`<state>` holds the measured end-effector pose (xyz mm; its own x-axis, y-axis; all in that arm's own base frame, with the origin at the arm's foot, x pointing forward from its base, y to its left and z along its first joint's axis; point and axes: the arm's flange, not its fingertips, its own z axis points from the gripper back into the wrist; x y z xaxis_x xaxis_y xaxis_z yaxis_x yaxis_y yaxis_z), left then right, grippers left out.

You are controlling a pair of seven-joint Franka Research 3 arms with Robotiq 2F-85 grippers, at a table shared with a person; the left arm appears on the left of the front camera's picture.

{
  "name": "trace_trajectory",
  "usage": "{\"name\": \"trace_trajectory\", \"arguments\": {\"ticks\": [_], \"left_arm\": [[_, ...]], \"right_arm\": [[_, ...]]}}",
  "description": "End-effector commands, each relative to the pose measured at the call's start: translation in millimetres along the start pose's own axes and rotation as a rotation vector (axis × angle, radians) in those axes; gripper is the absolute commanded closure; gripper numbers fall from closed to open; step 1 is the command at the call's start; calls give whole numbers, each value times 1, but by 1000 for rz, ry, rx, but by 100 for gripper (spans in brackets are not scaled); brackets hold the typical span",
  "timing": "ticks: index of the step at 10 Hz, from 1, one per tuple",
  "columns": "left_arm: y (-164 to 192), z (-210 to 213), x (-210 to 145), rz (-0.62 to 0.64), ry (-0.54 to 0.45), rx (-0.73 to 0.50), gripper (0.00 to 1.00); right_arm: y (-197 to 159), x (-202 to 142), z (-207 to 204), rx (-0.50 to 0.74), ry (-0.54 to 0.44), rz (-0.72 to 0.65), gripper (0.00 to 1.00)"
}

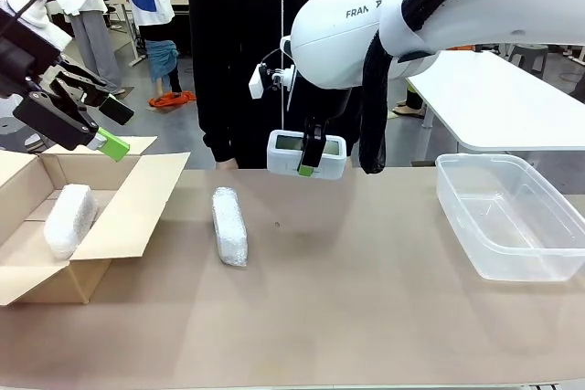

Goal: Separate and place wrapped and unwrapped clocks.
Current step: If the picked Digital clock is wrapped, place it in the Package Box ; if not, place it in the Organizing box.

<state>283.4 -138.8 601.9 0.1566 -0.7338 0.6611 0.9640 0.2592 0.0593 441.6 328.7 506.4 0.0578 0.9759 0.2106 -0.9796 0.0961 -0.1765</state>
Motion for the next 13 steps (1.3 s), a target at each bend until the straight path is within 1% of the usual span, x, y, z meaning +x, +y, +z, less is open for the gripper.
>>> {"name": "trace_trajectory", "arguments": {"ticks": [1,6,7,8,9,10,11,12,13], "left_arm": [[0,0,0,-1,-9,-9,0],[0,0,0,-1,-9,-9,0],[0,0,0,-1,-9,-9,0],[0,0,0,-1,-9,-9,0],[0,0,0,-1,-9,-9,0],[0,0,0,-1,-9,-9,0],[0,0,0,-1,-9,-9,0],[0,0,0,-1,-9,-9,0],[0,0,0,-1,-9,-9,0]], "right_arm": [[0,-1,2,-6,3,3,67],[0,-1,2,-6,3,3,67],[0,0,0,0,0,0,22],[-17,-25,20,40,-33,-119,22],[-41,-62,39,56,-83,-248,22],[-57,-106,48,40,-100,-374,22],[-72,-158,53,-6,-68,-525,22],[-83,-203,55,-23,-87,-670,22],[-88,-246,55,-36,-84,-817,22]]}}
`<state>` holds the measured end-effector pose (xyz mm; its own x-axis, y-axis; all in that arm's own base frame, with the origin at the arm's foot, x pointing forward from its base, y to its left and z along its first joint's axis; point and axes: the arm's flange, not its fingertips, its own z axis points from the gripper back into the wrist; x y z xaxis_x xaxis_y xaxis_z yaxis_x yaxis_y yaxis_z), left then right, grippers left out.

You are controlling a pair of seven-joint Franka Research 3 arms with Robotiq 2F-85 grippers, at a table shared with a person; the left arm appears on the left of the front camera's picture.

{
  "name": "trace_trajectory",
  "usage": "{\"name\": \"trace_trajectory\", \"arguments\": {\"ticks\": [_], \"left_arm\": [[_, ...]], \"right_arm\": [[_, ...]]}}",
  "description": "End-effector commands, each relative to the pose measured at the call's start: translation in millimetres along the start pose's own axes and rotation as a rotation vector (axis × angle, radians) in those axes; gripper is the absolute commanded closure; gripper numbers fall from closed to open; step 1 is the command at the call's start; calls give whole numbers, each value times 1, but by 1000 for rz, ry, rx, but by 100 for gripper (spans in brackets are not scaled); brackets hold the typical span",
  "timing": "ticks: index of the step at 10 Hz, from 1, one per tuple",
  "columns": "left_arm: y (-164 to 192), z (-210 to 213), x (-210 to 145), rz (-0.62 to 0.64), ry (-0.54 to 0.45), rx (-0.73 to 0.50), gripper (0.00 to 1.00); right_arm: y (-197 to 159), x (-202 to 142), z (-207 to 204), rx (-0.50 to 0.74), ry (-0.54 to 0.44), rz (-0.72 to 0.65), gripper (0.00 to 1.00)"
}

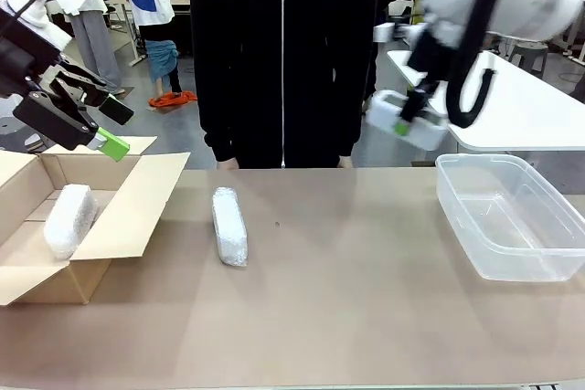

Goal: Separate and place wrapped and unwrapped clocks.
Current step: If the picked Digital clock is wrapped, place it in the Package Box ; if not, place it in the Organizing box.

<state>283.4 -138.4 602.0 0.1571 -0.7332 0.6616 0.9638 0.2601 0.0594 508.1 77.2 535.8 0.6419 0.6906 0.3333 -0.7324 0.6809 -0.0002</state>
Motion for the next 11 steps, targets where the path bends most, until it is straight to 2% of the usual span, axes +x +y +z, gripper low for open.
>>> {"name": "trace_trajectory", "arguments": {"ticks": [1,3,5,11], "left_arm": [[0,0,0,-2,-8,-10,0],[0,0,0,-2,-8,-10,0],[0,0,0,-2,-8,-10,0],[0,0,0,-2,-8,-10,0]], "right_arm": [[-24,-41,-11,-24,-40,-297,22],[-55,-81,-38,-99,-14,-578,22],[-66,-105,-64,-129,-2,-698,22],[-85,-127,-146,-221,160,-739,22]]}}
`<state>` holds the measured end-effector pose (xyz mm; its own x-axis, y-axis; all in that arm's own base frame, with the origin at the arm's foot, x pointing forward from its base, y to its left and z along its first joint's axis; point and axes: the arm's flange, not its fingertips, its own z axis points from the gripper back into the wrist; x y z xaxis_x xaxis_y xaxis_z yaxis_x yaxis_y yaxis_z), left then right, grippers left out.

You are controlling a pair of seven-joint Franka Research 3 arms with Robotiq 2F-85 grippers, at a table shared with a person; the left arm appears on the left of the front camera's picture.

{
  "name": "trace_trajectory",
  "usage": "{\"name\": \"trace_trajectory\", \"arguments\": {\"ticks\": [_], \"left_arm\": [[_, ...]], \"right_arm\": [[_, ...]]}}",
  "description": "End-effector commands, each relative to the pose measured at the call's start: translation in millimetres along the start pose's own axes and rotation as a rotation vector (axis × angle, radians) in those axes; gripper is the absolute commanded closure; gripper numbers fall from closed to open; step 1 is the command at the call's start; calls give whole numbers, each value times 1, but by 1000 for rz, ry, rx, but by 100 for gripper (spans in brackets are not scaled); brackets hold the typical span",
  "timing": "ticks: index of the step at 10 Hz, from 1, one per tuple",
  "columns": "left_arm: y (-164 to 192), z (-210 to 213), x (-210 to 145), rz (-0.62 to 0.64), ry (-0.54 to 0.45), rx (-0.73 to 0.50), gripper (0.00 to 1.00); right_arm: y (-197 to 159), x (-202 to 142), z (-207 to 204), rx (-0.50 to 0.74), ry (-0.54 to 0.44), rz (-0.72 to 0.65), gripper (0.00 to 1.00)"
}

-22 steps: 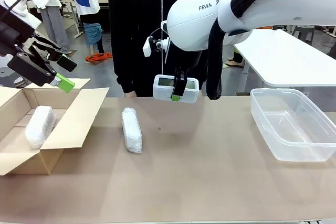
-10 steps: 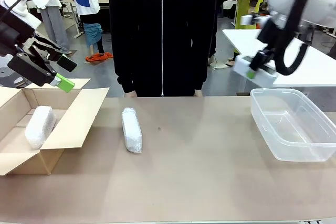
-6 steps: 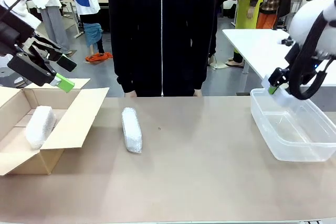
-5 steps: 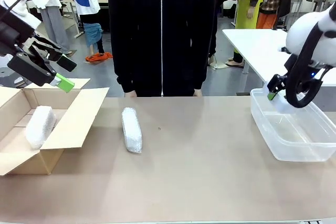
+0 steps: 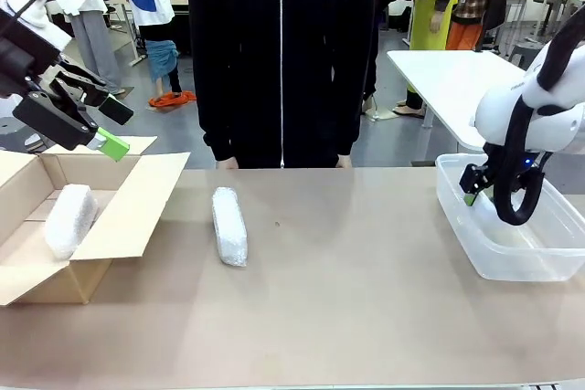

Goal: Separate and place wrapped and unwrapped clocks.
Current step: If the picked Digital clock is wrapped, place it in the Package Box ; if not, place it in the Organizing box.

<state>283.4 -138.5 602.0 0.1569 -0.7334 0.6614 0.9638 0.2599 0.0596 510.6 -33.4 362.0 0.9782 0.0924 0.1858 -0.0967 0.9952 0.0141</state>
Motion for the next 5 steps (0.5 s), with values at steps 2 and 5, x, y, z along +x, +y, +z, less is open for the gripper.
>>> {"name": "trace_trajectory", "arguments": {"ticks": [2,5], "left_arm": [[0,0,0,-1,-9,-10,0],[0,0,0,-1,-9,-10,0]], "right_arm": [[-6,12,-28,-69,14,-53,22],[-12,9,-18,-68,23,-73,0]]}}
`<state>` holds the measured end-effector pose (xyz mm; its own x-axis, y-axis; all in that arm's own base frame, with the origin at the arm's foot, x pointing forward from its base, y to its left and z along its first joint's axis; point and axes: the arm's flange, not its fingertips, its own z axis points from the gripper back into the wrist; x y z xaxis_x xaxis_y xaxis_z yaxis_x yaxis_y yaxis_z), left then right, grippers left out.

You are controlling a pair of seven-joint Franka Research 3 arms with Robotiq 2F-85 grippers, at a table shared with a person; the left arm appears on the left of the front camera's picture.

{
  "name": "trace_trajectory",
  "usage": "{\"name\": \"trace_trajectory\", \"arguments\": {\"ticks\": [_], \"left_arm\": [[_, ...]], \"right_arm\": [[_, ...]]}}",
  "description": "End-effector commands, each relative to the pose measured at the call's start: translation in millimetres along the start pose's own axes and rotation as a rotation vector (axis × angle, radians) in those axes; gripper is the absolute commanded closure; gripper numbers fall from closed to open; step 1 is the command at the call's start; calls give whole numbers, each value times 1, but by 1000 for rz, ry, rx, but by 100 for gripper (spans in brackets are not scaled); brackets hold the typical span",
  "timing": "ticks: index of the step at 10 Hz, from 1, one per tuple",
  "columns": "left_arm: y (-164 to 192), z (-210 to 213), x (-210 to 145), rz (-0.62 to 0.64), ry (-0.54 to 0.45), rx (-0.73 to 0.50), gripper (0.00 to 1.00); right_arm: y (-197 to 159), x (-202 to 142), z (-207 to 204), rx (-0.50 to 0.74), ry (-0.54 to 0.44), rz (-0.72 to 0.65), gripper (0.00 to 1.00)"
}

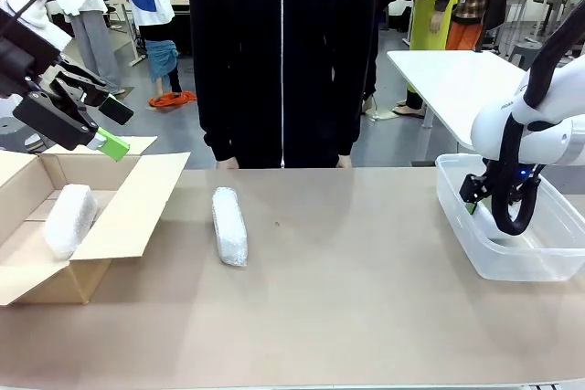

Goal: Separate and place wrapped and unwrapped clocks.
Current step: If the picked Digital clock is wrapped, place it in the Package Box ; if not, place it in the Organizing box.

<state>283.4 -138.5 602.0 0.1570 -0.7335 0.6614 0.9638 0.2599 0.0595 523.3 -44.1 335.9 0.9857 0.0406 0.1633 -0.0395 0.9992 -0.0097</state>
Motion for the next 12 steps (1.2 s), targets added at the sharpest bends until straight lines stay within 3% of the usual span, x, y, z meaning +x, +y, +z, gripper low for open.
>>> {"name": "trace_trajectory", "arguments": {"ticks": [1,3,6,8,10,12], "left_arm": [[0,0,0,-1,-9,-10,0],[0,0,0,-1,-9,-10,0],[0,0,0,-1,-9,-10,0],[0,0,0,-1,-9,-10,0],[0,0,0,-1,-9,-10,0],[0,0,0,-1,-9,-10,0]], "right_arm": [[-3,2,13,-36,-2,-27,0],[-8,0,33,-17,-22,-26,0],[-6,-17,122,22,-174,-33,0],[3,-33,182,-14,-197,33,0],[8,-48,217,-41,-207,85,0],[6,-39,217,-18,-220,38,0]]}}
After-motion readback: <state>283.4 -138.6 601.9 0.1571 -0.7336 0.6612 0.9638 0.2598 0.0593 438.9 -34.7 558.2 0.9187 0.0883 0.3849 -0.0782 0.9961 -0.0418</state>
